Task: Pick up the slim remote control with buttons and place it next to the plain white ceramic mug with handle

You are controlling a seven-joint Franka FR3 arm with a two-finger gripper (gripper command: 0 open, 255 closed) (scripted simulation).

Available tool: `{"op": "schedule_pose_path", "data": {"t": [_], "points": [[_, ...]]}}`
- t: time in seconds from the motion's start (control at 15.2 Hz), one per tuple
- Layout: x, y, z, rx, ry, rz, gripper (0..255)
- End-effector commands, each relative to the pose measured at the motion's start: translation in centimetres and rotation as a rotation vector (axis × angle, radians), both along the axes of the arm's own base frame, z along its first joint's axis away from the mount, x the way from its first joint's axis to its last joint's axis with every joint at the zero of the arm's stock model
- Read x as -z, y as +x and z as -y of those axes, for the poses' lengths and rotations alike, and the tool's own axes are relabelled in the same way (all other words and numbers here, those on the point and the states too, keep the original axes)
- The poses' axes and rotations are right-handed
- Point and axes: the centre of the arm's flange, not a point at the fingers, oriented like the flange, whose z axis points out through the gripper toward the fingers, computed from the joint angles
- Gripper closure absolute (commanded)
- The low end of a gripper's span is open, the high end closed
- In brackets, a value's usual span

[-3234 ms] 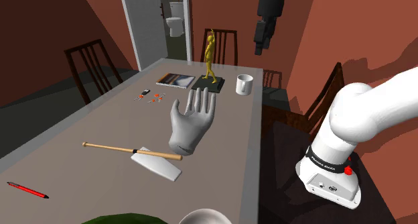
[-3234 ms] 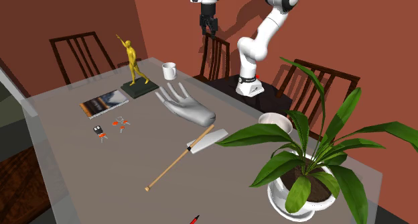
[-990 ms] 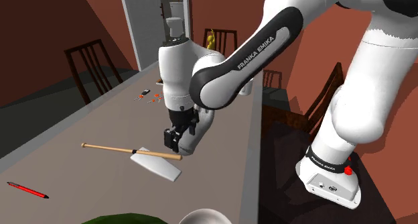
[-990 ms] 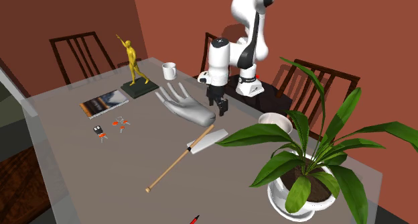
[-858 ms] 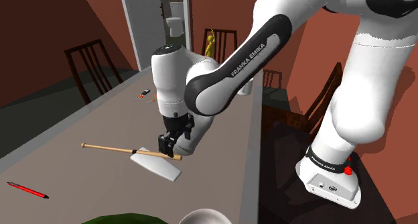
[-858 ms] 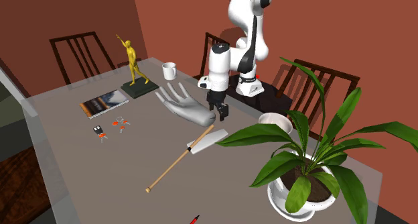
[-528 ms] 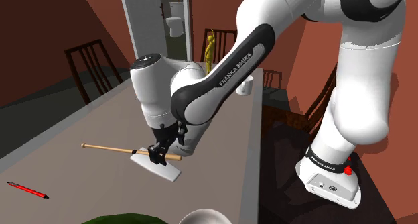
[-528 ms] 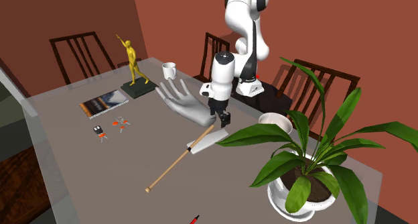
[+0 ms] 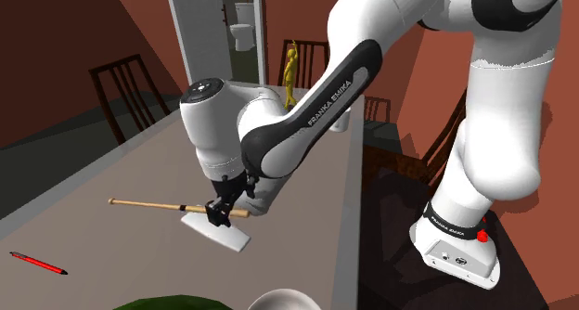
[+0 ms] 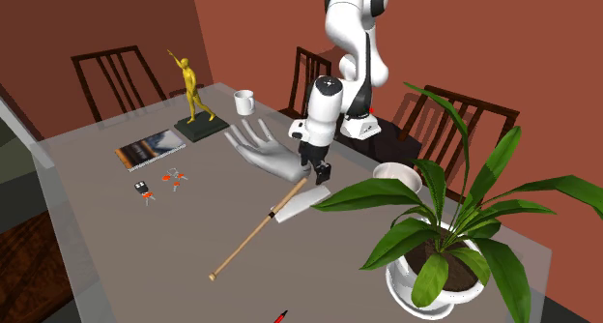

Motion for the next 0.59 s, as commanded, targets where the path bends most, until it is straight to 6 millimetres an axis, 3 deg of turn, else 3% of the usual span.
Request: {"op": "schedule_pose_path", "data": {"t": [0.0,0.4,0.46,0.53], "points": [[6.96,0.93,-1.57,-0.007,0.122,-0.038,0],[6.96,0.93,-1.57,-0.007,0.122,-0.038,0],[7.13,1.05,-1.88,-0.007,0.122,-0.038,255],[6.86,1.11,-1.63,-0.007,0.122,-0.038,255]]}}
